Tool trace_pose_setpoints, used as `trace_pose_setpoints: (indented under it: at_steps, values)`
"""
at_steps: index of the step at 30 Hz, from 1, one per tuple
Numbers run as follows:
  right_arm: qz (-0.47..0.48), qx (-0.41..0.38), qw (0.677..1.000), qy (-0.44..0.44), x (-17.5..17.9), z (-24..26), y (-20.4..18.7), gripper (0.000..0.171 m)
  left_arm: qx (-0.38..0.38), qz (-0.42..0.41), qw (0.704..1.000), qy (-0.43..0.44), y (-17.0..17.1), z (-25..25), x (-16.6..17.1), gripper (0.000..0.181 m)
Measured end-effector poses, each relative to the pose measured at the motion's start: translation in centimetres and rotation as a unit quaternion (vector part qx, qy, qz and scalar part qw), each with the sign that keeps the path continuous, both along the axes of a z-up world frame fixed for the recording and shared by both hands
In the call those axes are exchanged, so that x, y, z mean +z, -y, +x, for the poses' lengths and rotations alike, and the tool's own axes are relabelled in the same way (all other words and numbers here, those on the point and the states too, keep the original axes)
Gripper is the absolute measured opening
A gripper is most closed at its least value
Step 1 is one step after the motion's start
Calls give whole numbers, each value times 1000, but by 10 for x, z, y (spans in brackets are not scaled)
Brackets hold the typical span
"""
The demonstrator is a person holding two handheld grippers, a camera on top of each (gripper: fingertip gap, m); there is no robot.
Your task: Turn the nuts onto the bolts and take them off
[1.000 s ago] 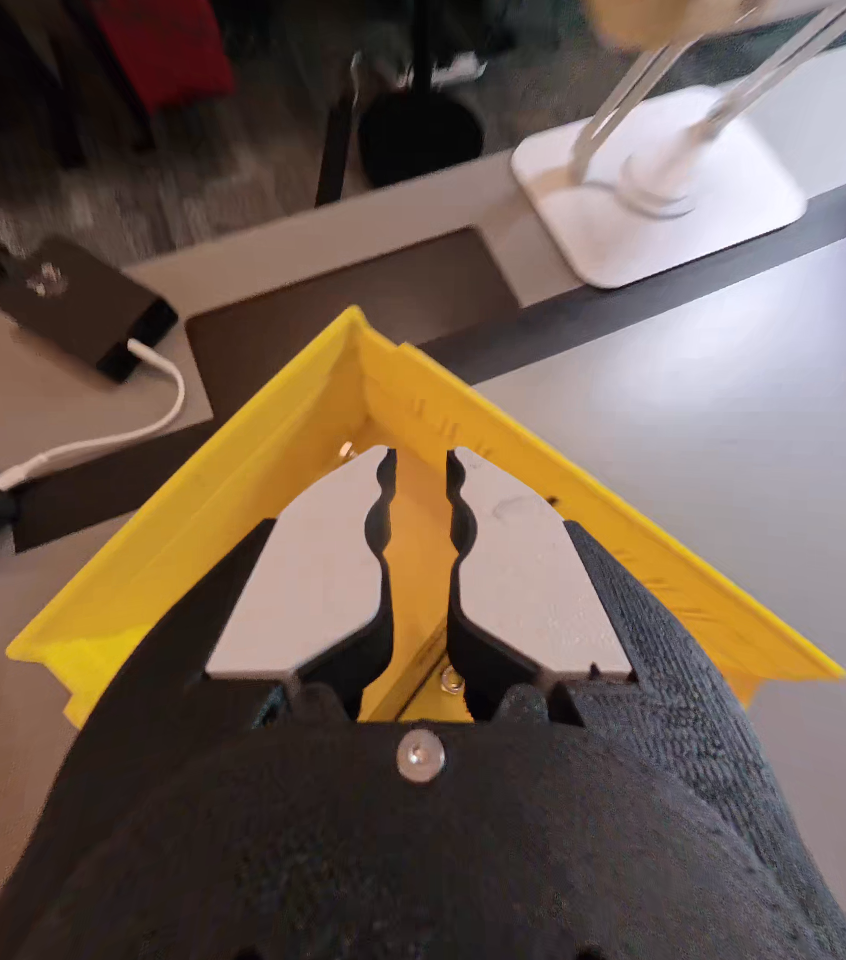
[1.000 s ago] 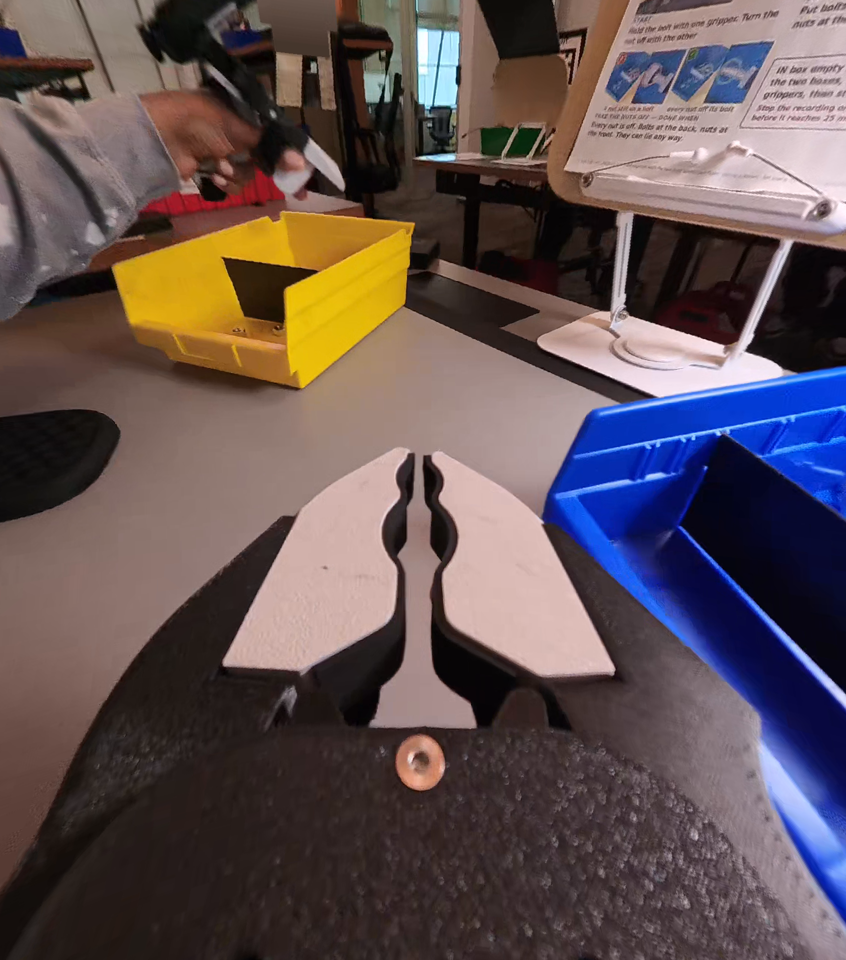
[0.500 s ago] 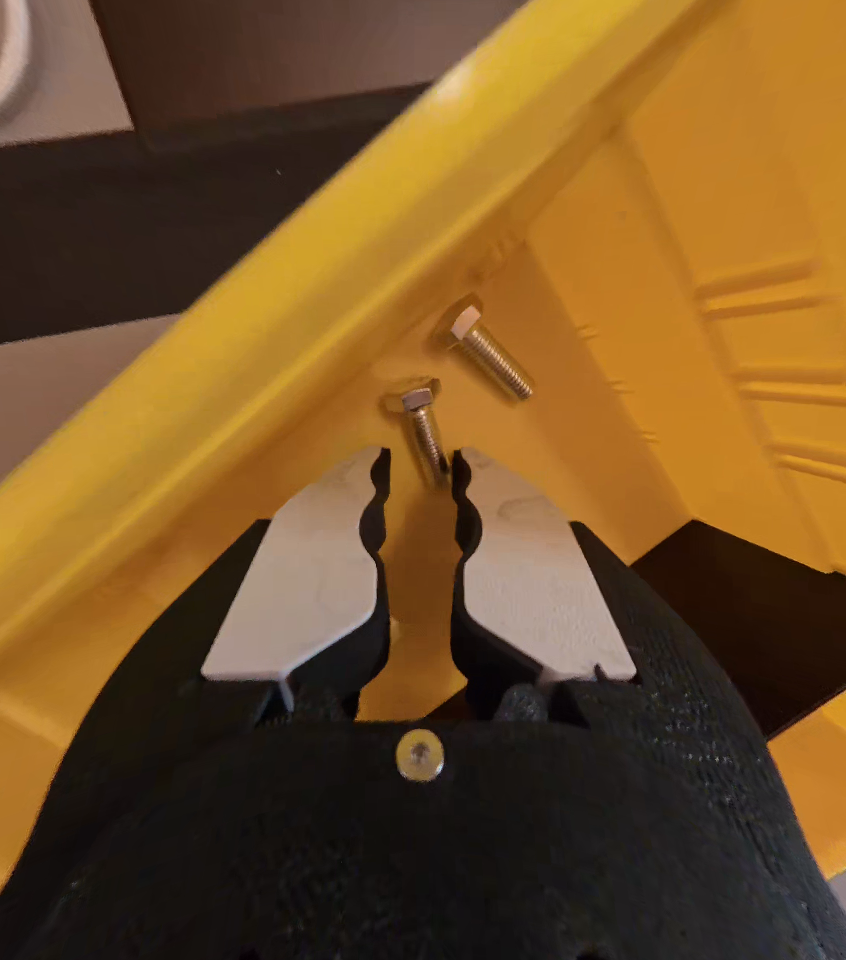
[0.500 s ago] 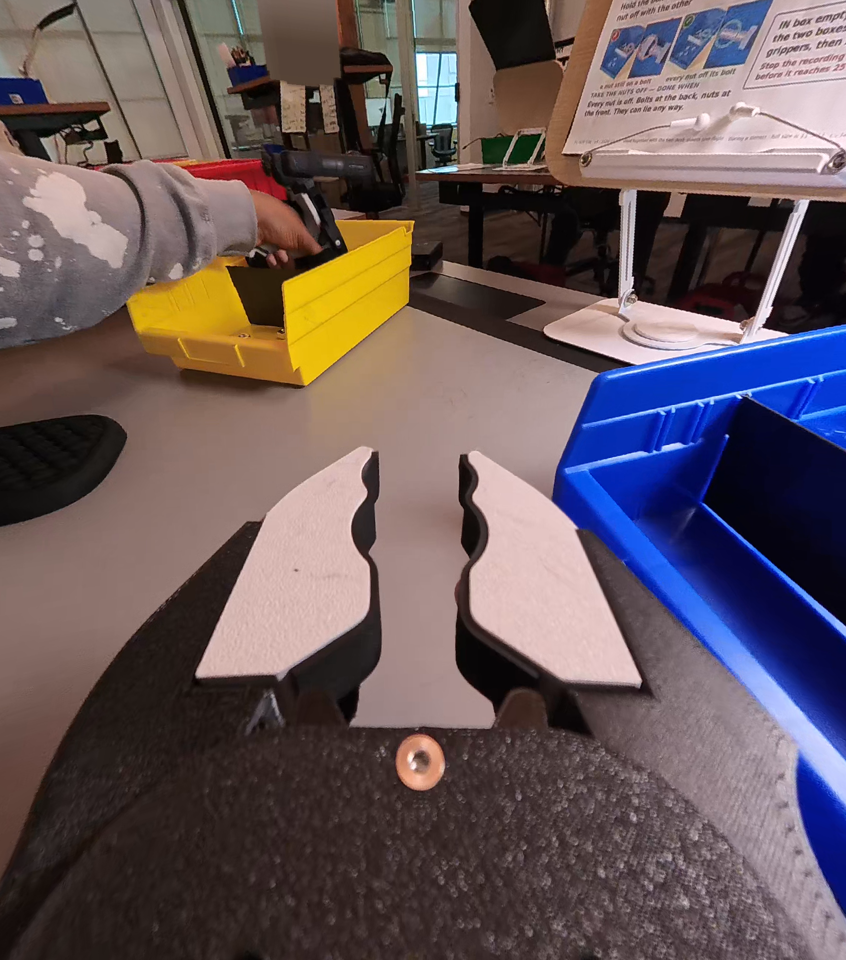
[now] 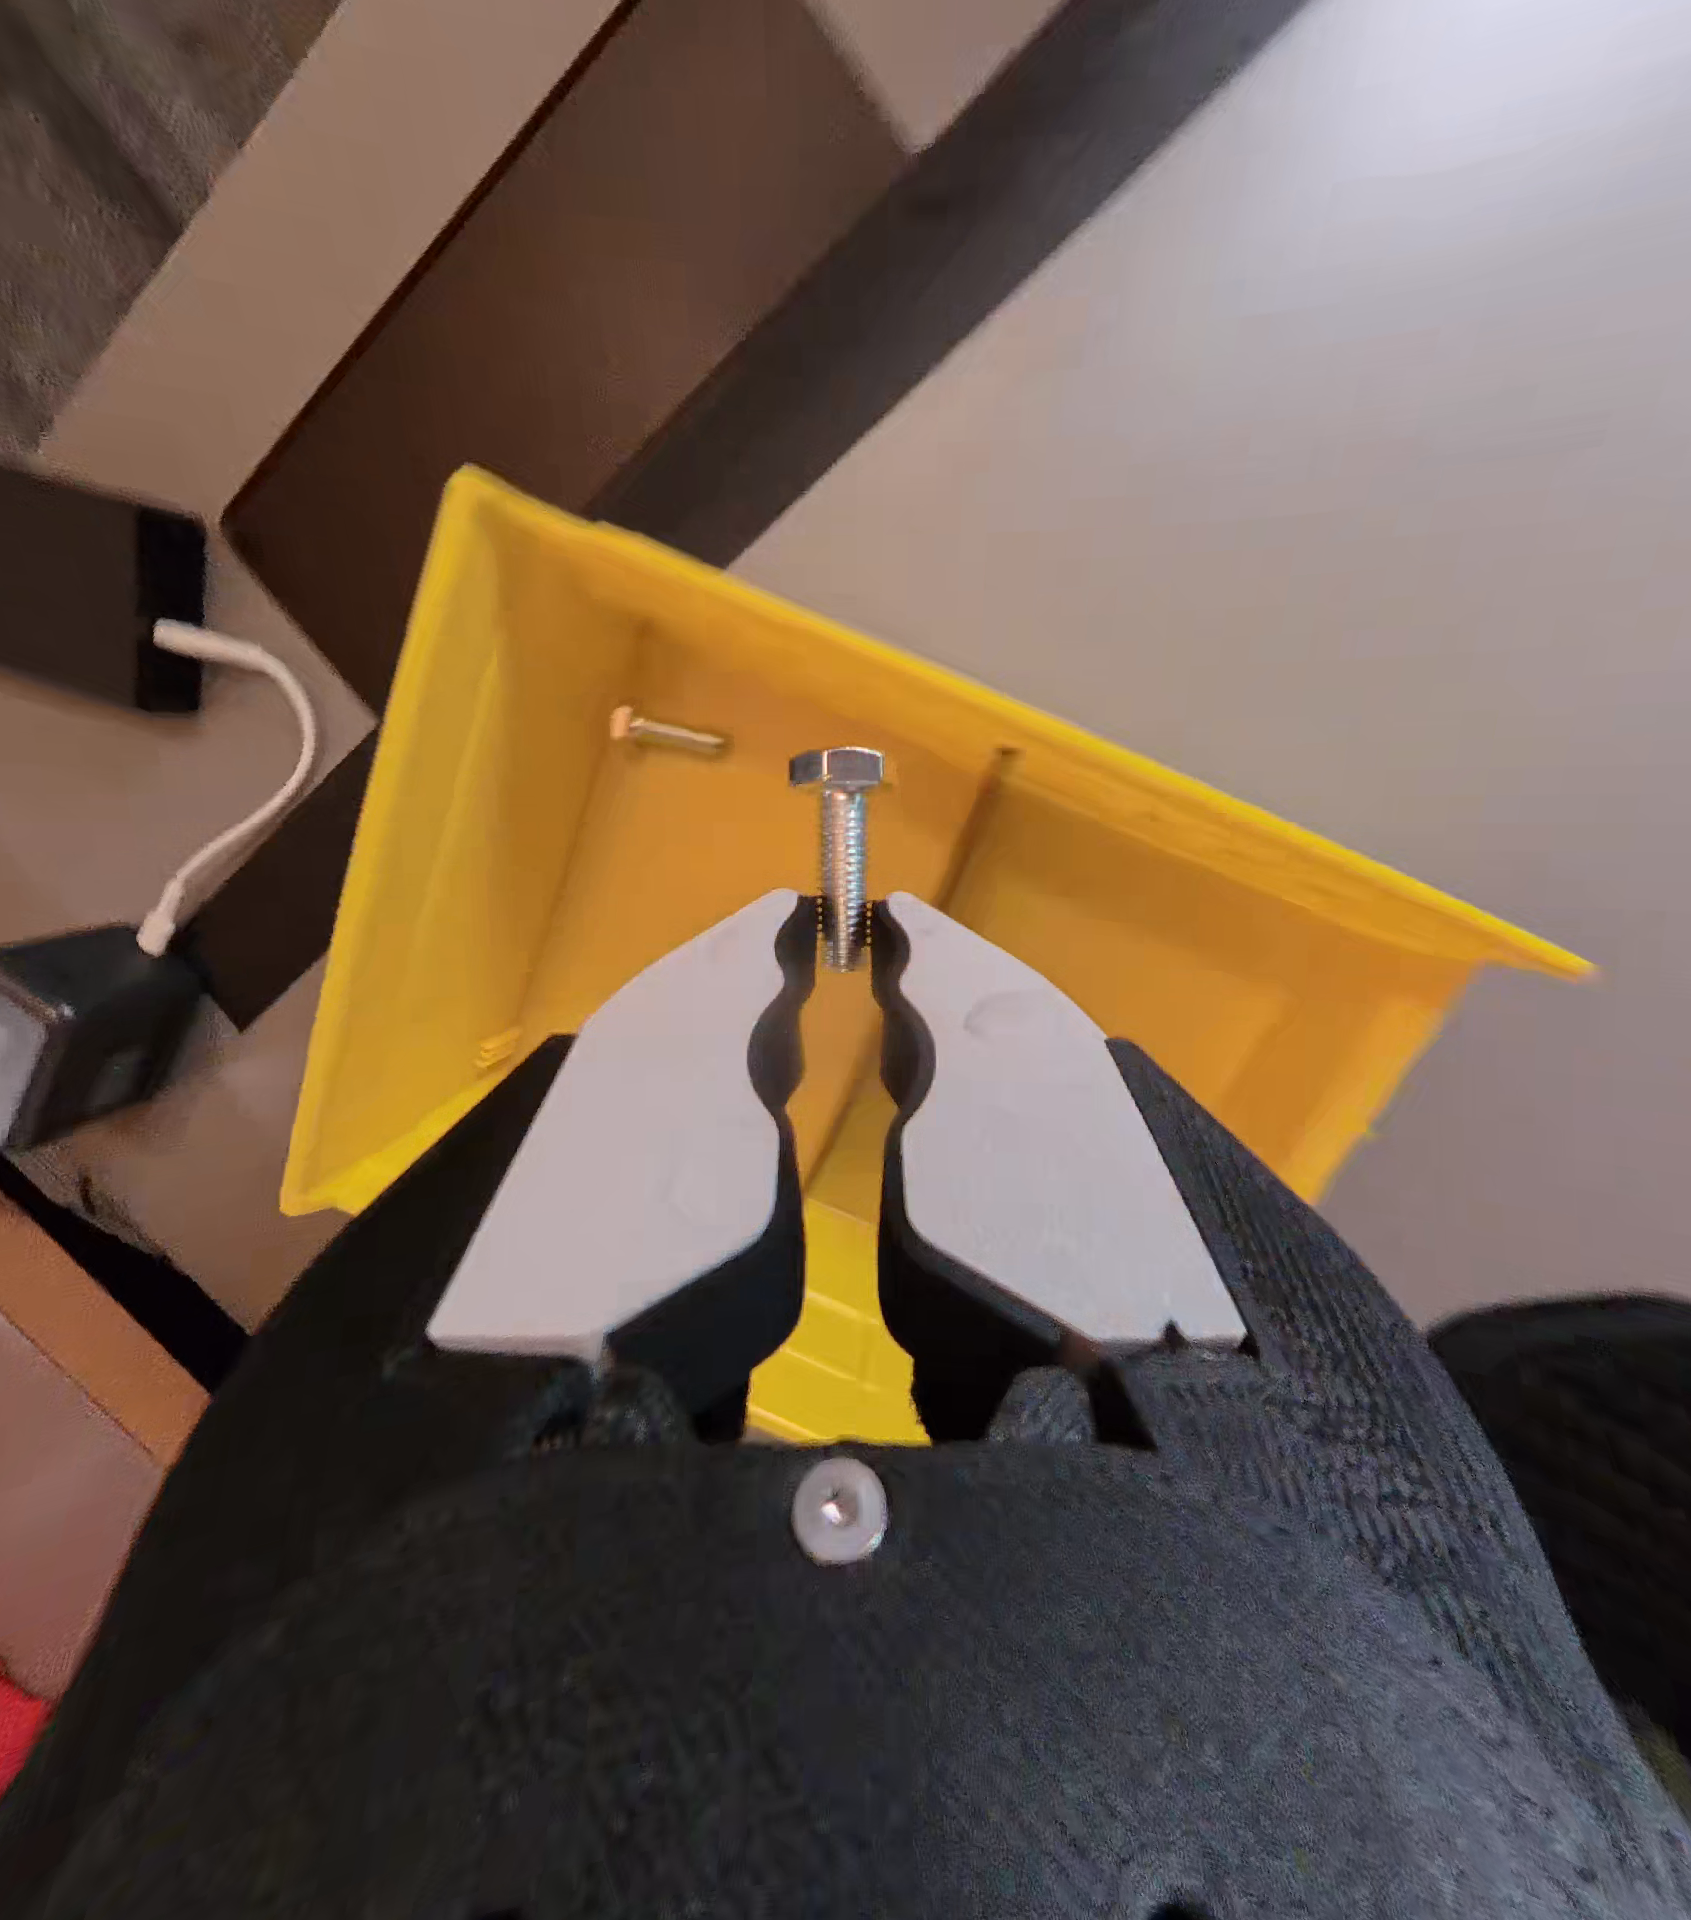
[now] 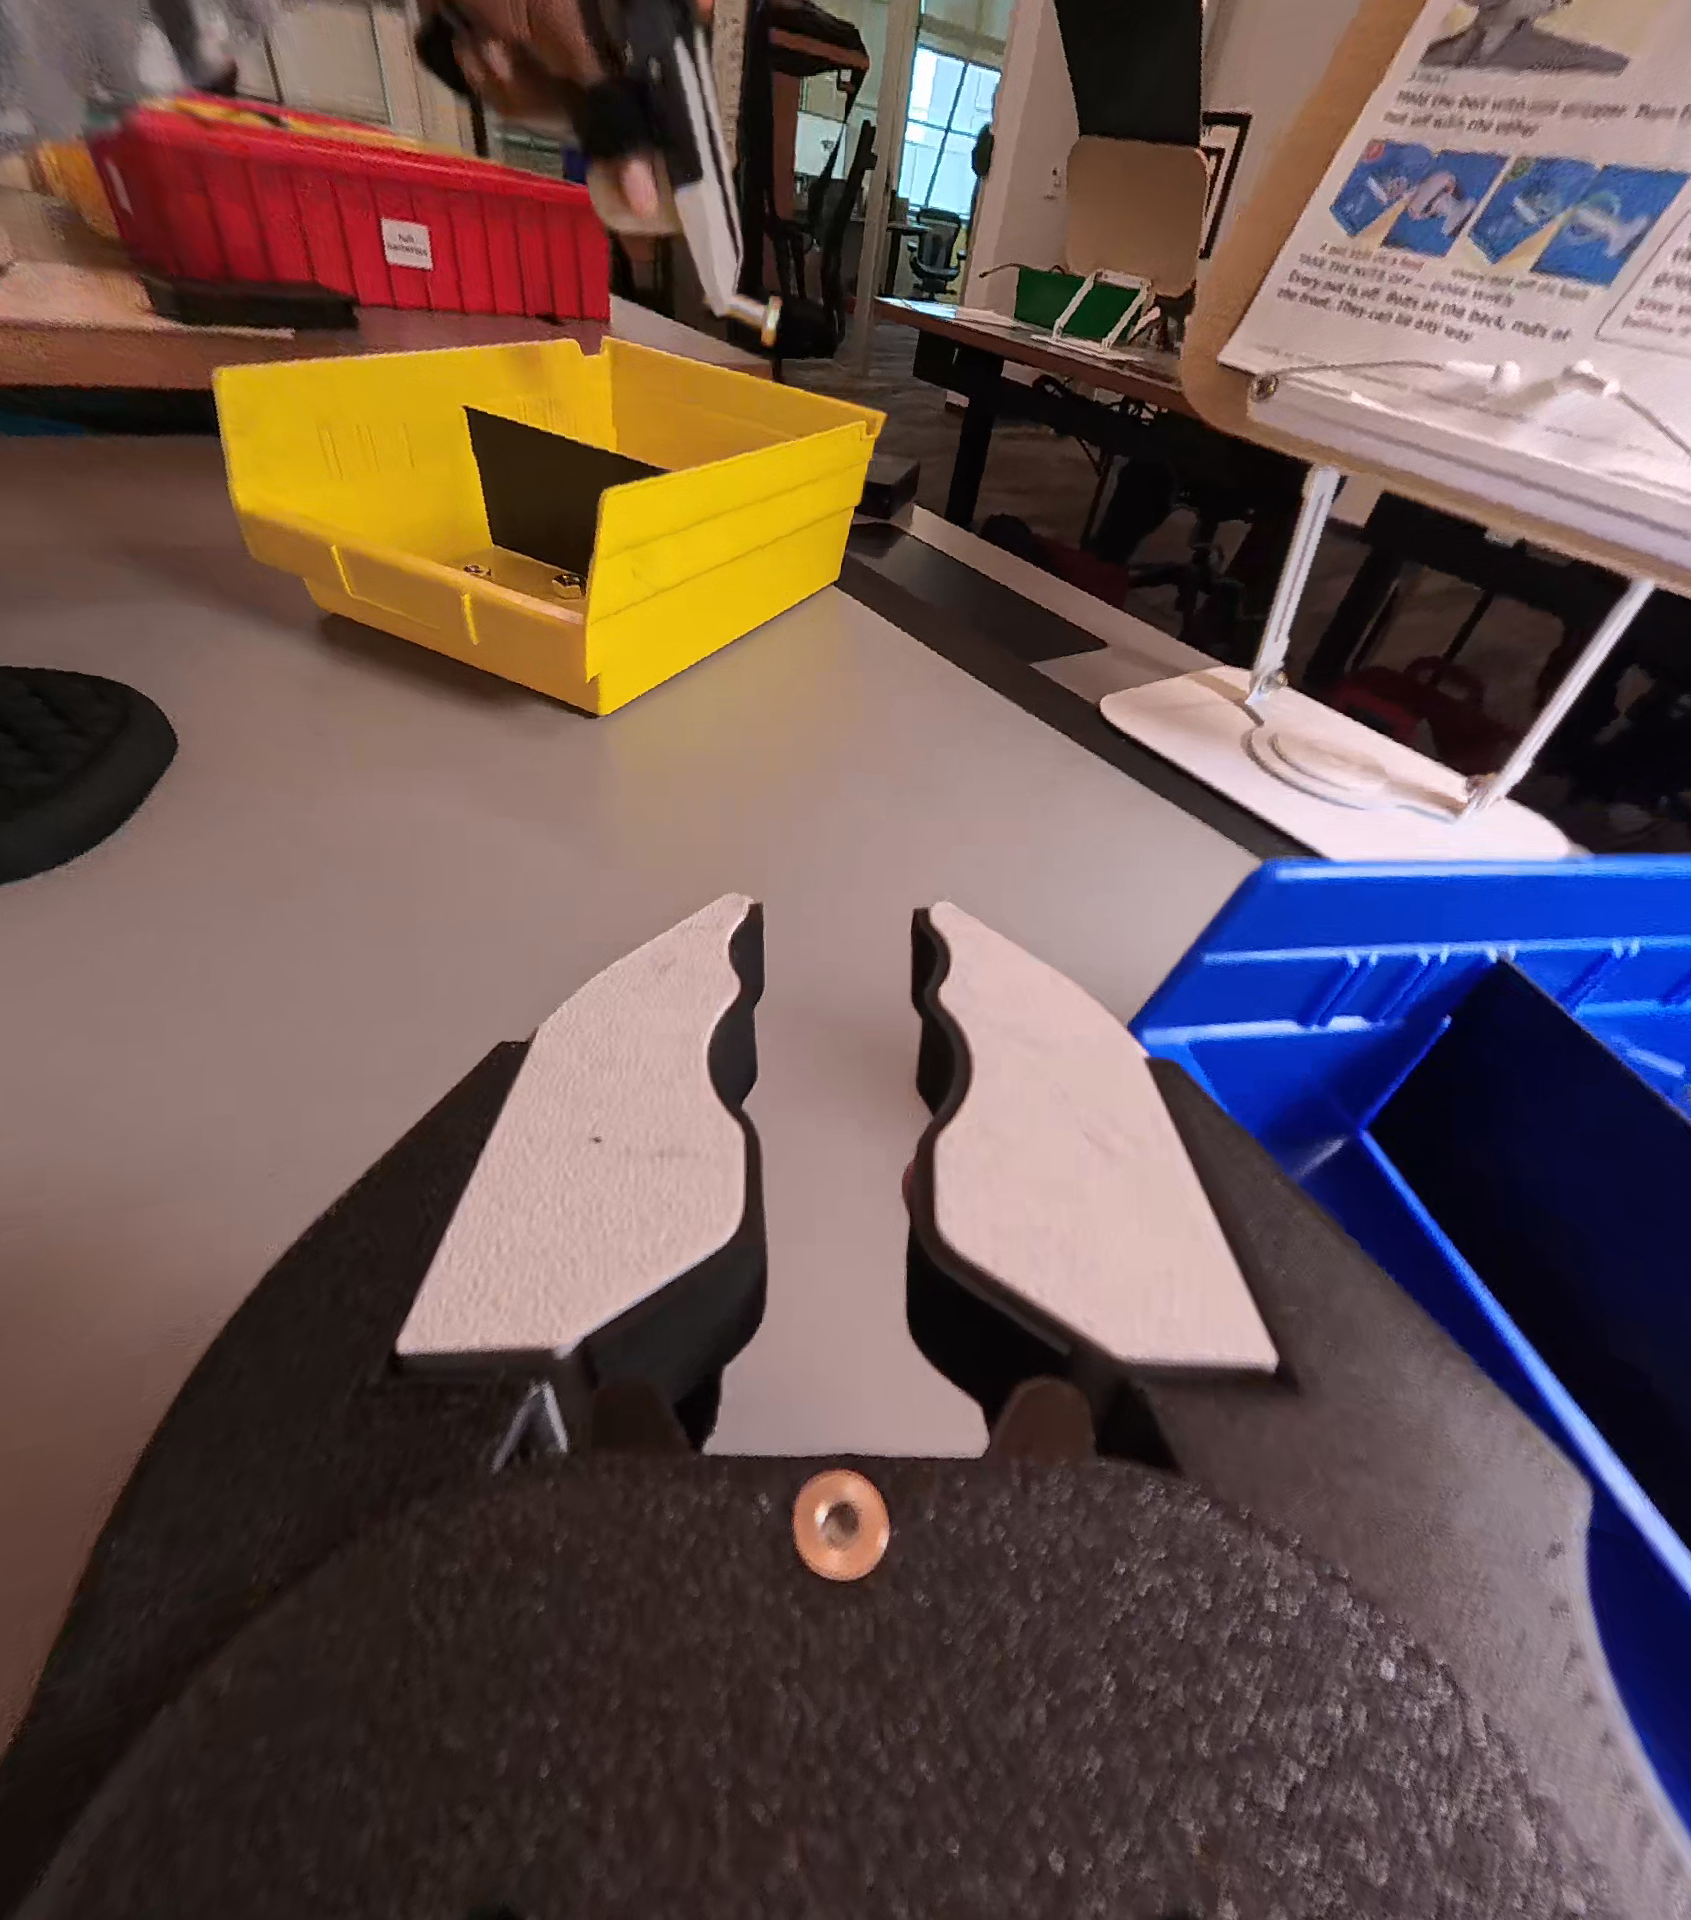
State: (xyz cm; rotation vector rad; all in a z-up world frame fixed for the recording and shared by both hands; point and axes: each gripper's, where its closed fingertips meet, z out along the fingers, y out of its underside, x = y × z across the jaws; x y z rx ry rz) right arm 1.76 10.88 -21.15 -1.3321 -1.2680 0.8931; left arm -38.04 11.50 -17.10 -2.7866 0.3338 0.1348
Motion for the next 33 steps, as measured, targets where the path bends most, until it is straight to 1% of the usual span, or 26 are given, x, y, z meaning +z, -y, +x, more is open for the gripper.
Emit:
trace_pose_setpoints:
  at_steps: [3,5,8,12,15,19,20,22,24,25,27,29,31,33]
  values:
    - [59,14,998,4,16,-16,2,28,-90,-5,996,-1,8,67,29,11]
    - [98,28,995,6,29,-30,9,29,-148,-18,989,9,17,115,34,11]
    - [139,53,989,19,39,-51,21,33,-222,-45,974,29,31,181,27,11]
    - [171,71,982,44,33,-74,36,36,-299,-74,950,60,48,254,8,11]
    - [198,75,975,67,20,-80,45,38,-340,-102,933,54,57,286,-13,11]
    - [210,66,971,96,4,-82,46,37,-367,-129,919,55,62,312,-35,11]
    - [210,65,969,109,-1,-82,45,36,-372,-133,917,56,63,317,-39,11]
    - [212,65,966,130,-11,-81,42,19,-376,-136,915,55,61,322,-43,11]
    - [206,66,968,128,-13,-78,39,19,-378,-130,915,62,59,325,-44,11]
    - [194,67,971,120,-12,-77,37,19,-378,-120,915,73,57,327,-42,11]
    - [151,71,982,83,-6,-73,33,19,-385,-73,914,108,49,334,-31,11]
    - [99,103,990,18,8,-67,35,19,-395,-1,905,160,41,344,-12,23]
    - [44,134,988,-67,30,-56,37,19,-411,90,878,230,39,357,14,26]
    - [-8,159,977,-141,53,-44,38,19,-413,173,846,291,41,367,37,27]
